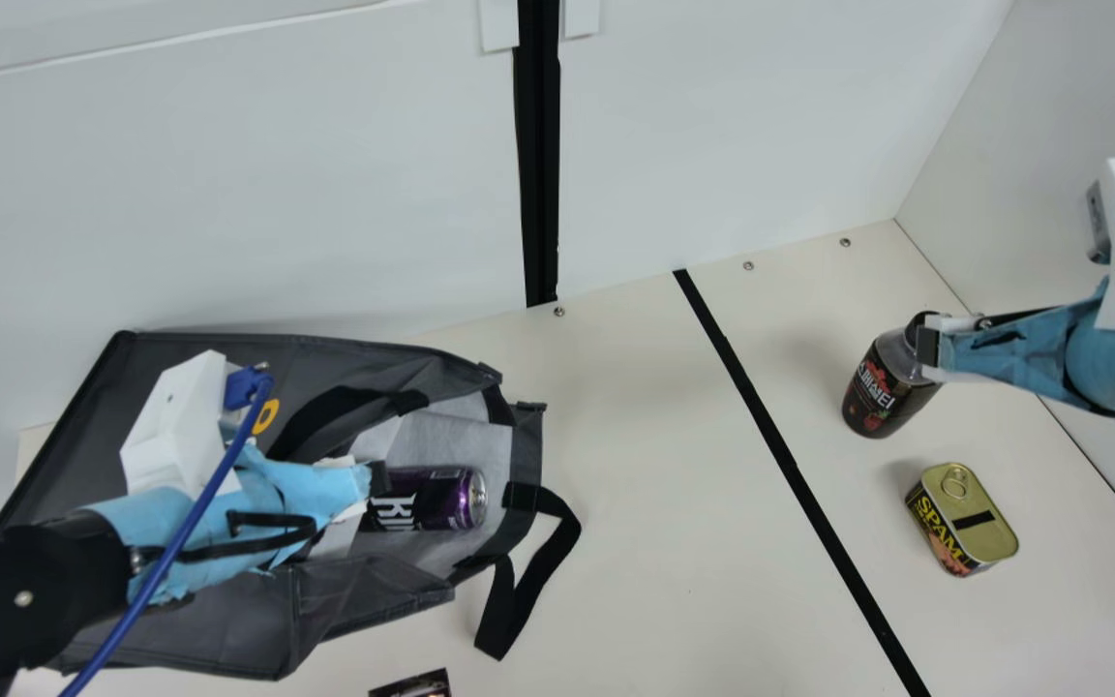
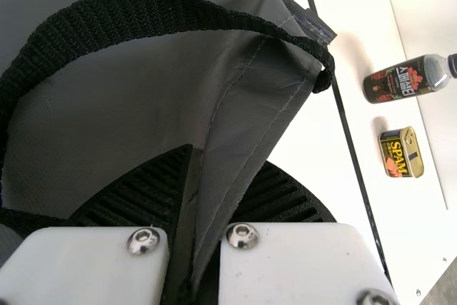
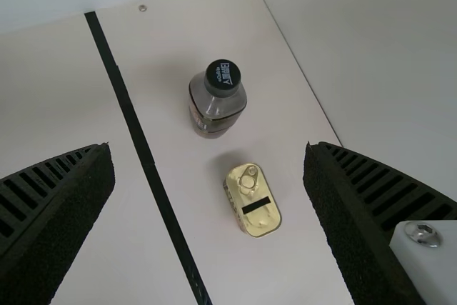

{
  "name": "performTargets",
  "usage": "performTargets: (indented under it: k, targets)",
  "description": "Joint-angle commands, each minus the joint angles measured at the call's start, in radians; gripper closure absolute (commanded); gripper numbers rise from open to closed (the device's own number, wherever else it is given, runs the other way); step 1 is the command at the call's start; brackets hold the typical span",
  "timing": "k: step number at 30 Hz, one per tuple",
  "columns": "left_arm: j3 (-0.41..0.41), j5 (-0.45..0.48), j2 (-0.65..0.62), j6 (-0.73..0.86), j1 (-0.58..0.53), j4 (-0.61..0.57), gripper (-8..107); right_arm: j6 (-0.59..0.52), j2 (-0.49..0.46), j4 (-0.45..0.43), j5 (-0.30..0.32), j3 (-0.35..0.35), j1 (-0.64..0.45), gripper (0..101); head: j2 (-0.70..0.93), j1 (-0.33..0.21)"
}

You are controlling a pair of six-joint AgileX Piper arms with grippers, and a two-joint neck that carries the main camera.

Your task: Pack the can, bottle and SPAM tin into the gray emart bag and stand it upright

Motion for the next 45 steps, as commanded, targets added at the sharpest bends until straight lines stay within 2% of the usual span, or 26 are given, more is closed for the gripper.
performTargets:
  k: [1,29,45]
  targets:
    - [0.000,0.000,0.000,0.000,0.000,0.000,107,0.003,0.026,0.003,0.000,-0.012,-0.003,6,-0.002,-0.023]
    - [0.000,0.000,0.000,0.000,0.000,0.000,107,0.035,0.385,-0.001,0.000,-0.218,-0.023,6,-0.002,-0.023]
    - [0.000,0.000,0.000,0.000,0.000,0.000,107,0.030,0.545,0.040,-0.039,-0.259,-0.053,6,-0.002,-0.023]
